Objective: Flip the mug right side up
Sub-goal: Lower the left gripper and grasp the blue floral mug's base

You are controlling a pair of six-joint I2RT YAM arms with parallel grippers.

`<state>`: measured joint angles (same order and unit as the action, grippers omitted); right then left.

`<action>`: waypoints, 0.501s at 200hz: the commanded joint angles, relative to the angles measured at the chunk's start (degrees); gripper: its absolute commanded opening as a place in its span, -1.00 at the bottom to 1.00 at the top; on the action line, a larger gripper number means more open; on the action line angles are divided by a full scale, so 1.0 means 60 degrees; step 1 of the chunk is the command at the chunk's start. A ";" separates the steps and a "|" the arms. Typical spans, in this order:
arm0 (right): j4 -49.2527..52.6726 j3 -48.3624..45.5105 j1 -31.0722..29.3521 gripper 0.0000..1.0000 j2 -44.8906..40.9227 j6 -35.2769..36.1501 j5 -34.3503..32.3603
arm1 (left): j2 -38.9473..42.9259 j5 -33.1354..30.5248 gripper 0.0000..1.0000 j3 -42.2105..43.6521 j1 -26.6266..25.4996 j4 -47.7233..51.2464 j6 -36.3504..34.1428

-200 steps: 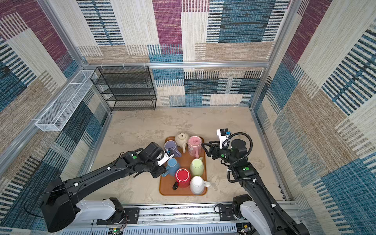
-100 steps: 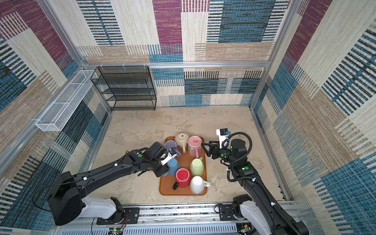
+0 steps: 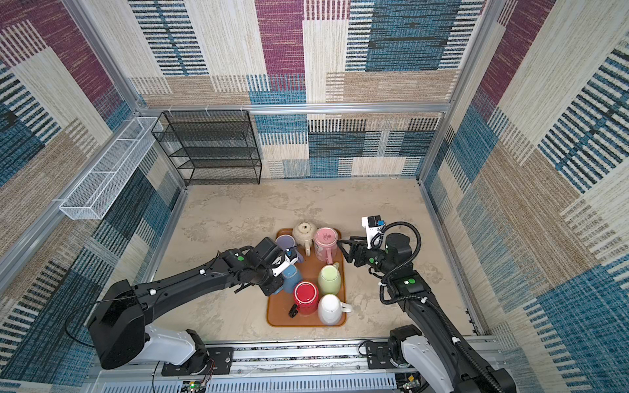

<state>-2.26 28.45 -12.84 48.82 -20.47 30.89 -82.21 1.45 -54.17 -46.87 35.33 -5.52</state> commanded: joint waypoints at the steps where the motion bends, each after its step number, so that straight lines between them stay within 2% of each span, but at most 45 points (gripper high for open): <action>1: -0.0269 -0.0010 -0.0011 0.39 -0.0007 0.0002 -0.0024 | -0.0023 -0.0118 -0.44 -0.0076 -0.0005 -0.0246 0.0216; 50: -0.0234 -0.0009 -0.0005 0.39 -0.0064 0.0002 -0.0052 | -0.0023 0.0040 -0.61 -0.0125 -0.0003 -0.0249 0.0234; 100: -0.0055 0.0047 -0.0008 0.39 -0.0257 0.0017 -0.0036 | 0.0076 0.0234 -0.89 -0.0099 -0.0010 -0.0358 0.0476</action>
<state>-2.20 28.45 -12.84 47.92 -20.47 30.85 -82.21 1.80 -54.35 -46.94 34.98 -4.19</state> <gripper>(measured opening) 0.693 0.192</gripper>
